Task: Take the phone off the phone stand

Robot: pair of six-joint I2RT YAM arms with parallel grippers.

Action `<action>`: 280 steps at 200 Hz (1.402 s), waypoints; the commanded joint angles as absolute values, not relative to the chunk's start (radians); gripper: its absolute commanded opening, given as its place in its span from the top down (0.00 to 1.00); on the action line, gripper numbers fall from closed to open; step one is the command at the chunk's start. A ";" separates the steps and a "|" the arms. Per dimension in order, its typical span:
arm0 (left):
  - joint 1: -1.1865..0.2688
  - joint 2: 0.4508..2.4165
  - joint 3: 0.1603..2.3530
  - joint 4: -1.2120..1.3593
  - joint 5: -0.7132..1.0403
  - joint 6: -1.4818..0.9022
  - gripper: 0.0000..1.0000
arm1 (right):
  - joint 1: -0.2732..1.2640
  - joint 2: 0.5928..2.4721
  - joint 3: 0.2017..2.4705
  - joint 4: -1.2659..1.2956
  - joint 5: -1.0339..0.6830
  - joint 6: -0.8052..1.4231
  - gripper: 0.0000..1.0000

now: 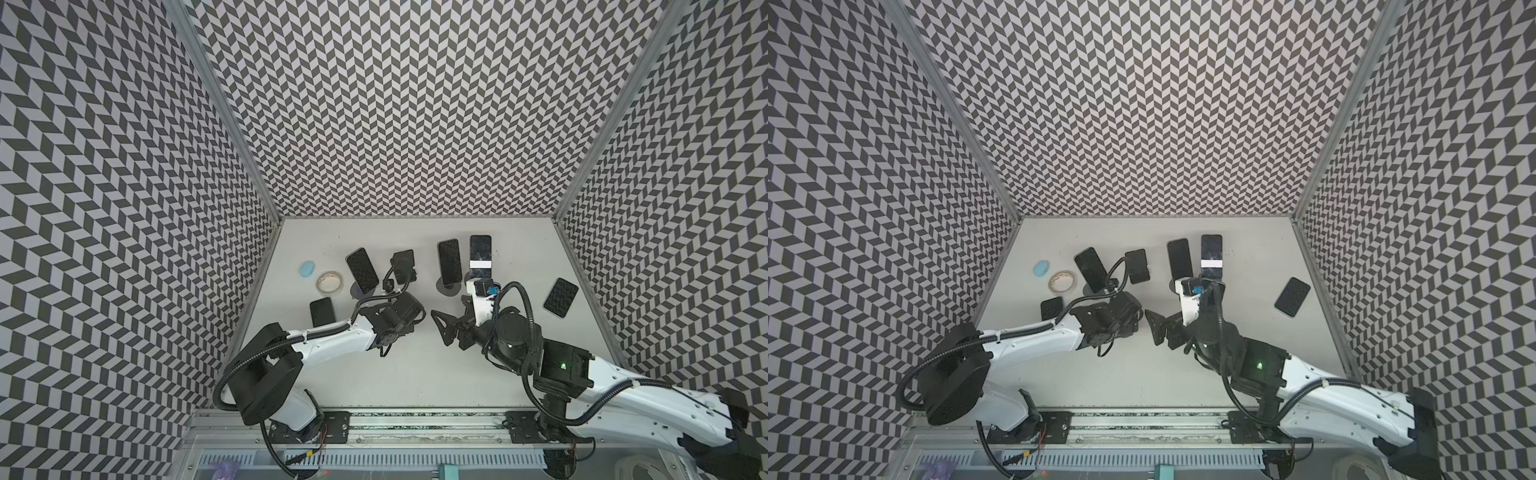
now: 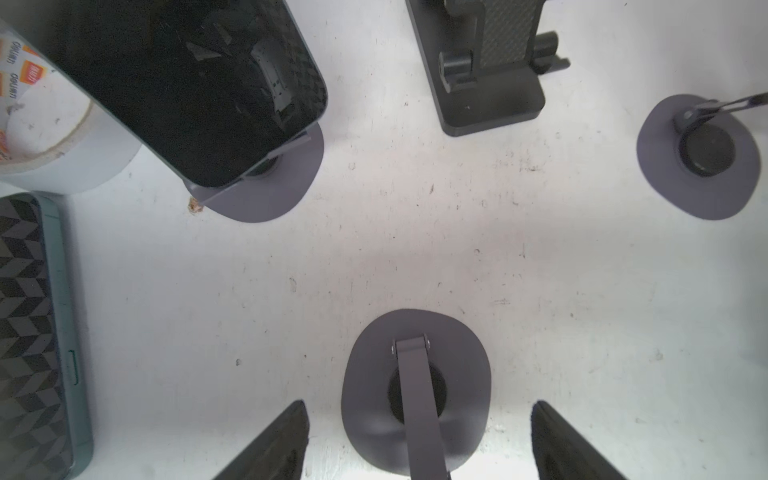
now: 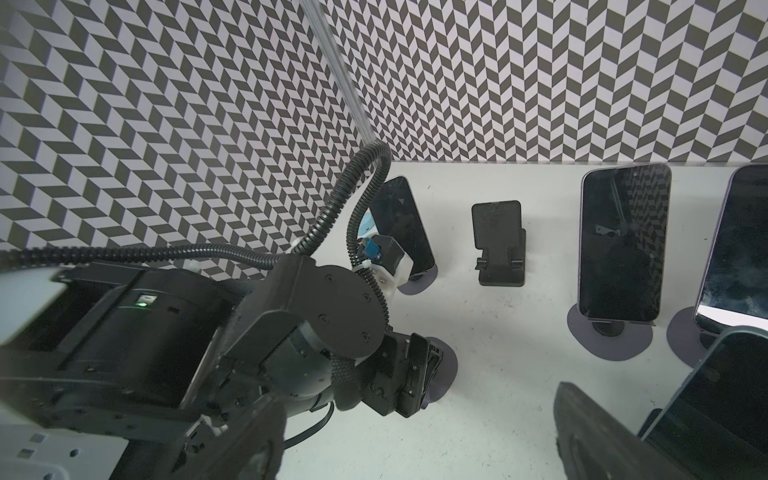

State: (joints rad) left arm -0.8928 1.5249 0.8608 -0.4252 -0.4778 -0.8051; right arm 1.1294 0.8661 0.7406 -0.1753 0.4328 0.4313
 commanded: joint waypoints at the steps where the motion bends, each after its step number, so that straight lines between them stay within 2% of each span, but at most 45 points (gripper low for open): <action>1: -0.890 1.560 0.873 -0.422 -0.515 -0.822 0.17 | 1.119 0.852 0.727 -0.113 0.426 0.422 0.02; 148: -0.890 1.549 0.846 -0.391 -0.490 -0.821 0.33 | 1.108 0.783 0.726 -0.164 0.436 0.429 0.04; 280: -0.881 1.517 0.849 -0.352 -0.460 -0.773 0.36 | 1.106 0.792 0.739 -0.176 0.442 0.430 0.05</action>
State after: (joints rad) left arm -0.8883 1.5368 0.8547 -0.3752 -0.4610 -0.7795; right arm 1.1095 0.7990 0.7334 -0.1982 0.4263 0.4297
